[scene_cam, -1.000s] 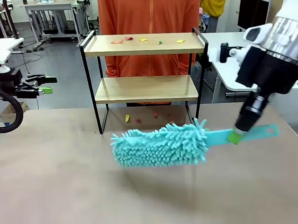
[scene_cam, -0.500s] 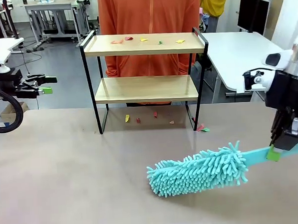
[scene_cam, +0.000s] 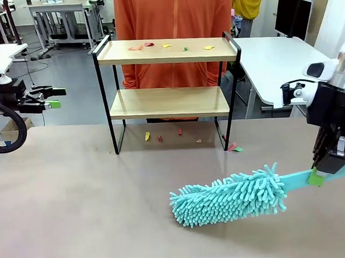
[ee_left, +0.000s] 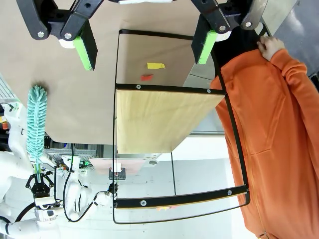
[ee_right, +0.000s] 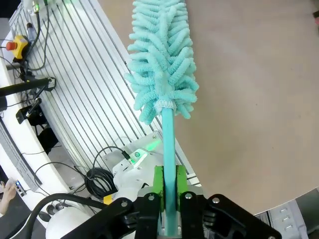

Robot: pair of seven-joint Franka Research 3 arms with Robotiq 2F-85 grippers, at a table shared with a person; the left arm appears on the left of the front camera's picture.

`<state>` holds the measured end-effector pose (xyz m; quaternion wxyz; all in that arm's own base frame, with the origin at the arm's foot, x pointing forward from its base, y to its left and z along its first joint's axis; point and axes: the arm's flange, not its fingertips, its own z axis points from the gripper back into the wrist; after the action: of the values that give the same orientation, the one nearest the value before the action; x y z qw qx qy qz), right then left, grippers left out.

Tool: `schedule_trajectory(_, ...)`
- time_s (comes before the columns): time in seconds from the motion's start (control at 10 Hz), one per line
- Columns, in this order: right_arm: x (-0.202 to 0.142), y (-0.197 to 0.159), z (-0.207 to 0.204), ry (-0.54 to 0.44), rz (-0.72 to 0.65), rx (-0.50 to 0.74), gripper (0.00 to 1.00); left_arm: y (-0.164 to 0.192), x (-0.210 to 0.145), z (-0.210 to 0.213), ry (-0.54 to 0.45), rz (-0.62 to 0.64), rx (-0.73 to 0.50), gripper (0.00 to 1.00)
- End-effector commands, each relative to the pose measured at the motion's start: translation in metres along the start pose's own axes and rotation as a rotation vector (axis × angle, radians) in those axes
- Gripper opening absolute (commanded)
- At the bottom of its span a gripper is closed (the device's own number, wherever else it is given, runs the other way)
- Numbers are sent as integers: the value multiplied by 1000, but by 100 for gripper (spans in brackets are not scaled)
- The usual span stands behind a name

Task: Clean the shelf.
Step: Clean the specific section of the Shelf indicated by the human with the Duster.

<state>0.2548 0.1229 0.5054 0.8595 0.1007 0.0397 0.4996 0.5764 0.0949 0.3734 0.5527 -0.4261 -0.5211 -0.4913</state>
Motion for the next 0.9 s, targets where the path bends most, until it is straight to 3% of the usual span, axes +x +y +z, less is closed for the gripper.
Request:
schedule_trajectory(0.0,2,3,5,3,-5,0,13,-1,3,1,4,-7,-1,100)
schedule_trajectory(0.8,2,3,5,3,-5,0,13,-1,3,1,4,-7,-1,100)
